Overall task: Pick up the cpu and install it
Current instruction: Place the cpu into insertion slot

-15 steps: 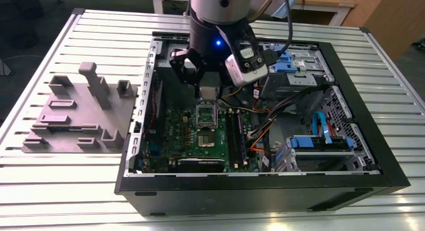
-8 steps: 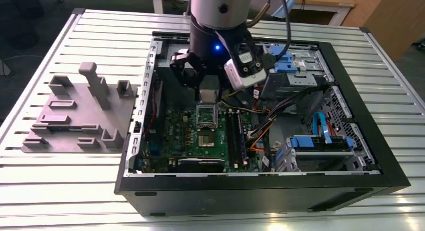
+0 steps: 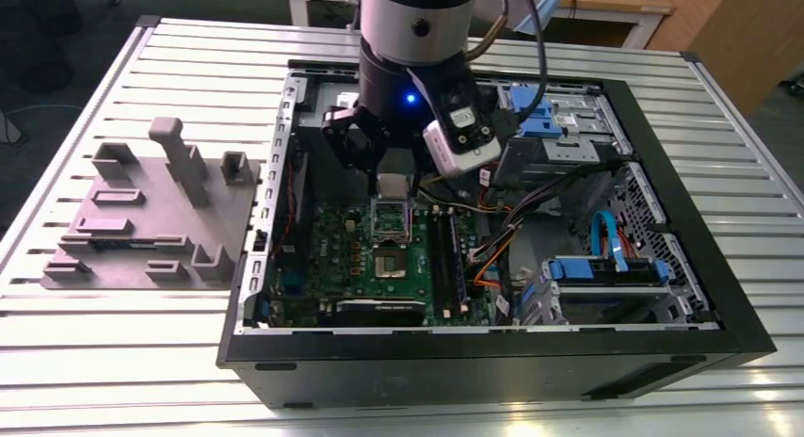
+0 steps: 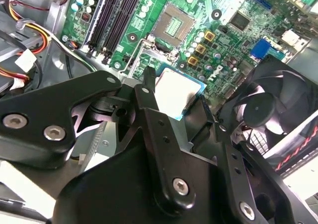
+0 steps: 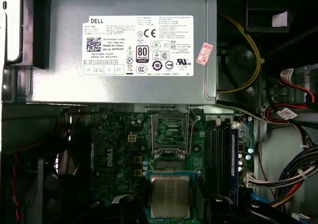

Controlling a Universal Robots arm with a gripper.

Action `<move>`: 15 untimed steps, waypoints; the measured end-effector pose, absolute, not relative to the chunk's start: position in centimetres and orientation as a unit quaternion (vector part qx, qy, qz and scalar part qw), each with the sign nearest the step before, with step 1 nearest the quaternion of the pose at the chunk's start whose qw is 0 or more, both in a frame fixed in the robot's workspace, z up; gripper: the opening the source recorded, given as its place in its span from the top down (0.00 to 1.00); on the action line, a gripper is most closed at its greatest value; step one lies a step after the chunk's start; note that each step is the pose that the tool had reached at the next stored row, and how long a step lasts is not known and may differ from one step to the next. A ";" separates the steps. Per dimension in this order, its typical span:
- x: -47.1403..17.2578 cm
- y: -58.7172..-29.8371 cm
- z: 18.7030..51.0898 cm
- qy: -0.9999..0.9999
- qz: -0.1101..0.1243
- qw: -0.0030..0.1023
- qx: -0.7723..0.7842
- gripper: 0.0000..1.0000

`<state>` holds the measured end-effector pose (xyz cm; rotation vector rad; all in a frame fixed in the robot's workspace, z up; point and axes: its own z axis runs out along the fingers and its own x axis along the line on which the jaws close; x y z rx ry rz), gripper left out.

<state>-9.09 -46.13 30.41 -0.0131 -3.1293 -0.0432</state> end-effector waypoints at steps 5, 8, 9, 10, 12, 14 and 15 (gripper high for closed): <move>-9.1 -46.1 29.9 -1.000 -0.014 0.006 -0.004 0.53; -9.1 -46.1 29.6 -1.000 -0.014 0.006 -0.004 0.53; -9.1 -46.1 29.5 -1.000 -0.014 0.006 -0.004 0.53; -9.1 -46.1 29.5 -1.000 -0.014 0.006 -0.004 0.53; -9.1 -46.1 29.5 -1.000 -0.014 0.006 -0.004 0.53; -9.1 -46.1 29.4 -1.000 -0.014 0.006 -0.004 0.53; -9.1 -46.1 29.4 -1.000 -0.014 0.006 -0.004 0.53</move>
